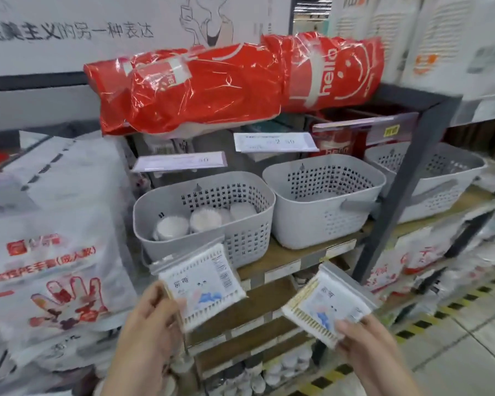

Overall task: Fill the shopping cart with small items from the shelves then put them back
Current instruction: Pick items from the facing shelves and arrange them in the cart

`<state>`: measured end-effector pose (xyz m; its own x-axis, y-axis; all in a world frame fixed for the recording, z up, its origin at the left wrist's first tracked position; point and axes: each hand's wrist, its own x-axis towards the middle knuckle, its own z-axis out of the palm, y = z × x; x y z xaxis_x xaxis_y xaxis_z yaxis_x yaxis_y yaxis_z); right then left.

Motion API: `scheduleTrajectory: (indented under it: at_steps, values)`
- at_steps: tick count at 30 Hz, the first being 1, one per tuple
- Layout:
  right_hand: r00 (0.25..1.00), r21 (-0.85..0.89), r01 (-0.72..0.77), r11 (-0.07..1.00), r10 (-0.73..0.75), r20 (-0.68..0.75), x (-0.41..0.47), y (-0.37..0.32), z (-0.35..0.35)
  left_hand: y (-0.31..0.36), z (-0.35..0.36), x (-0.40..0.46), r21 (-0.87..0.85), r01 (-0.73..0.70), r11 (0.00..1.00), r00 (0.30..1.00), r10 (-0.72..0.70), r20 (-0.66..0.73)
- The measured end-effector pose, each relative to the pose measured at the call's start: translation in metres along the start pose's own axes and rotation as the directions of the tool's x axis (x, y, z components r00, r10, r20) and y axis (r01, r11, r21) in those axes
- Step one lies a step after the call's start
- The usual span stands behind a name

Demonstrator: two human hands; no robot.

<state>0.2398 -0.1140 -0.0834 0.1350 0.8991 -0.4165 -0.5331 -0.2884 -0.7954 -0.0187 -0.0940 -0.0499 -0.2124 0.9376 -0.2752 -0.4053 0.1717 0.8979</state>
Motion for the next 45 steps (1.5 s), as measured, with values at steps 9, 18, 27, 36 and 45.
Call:
scheduleTrajectory:
  at_steps: [9,18,27,36,45]
  values:
    - [0.992,-0.071,-0.008,0.997,0.017,0.125,0.064,-0.053,0.034,0.032,0.025,0.053,0.099,-0.141,0.985,0.988,0.146,-0.046]
    - [0.921,-0.312,0.072,0.947,0.057,0.386,0.108,-0.092,0.077,0.045,0.046,0.067,0.236,-0.229,0.945,0.967,0.248,-0.056]
    - [0.809,-0.396,0.234,0.888,0.048,0.586,0.131,-0.108,0.109,0.052,0.069,0.071,0.332,-0.317,0.888,0.948,0.304,0.094]
    - [0.751,-0.42,0.518,0.745,-0.161,0.64,0.157,-0.123,0.135,0.07,0.077,0.116,0.468,-0.38,0.798,0.921,0.277,0.275]
    - [0.702,-0.52,0.669,0.532,-0.221,0.677,0.184,-0.127,0.147,0.079,0.078,0.167,0.473,-0.402,0.784,0.863,0.153,0.481]
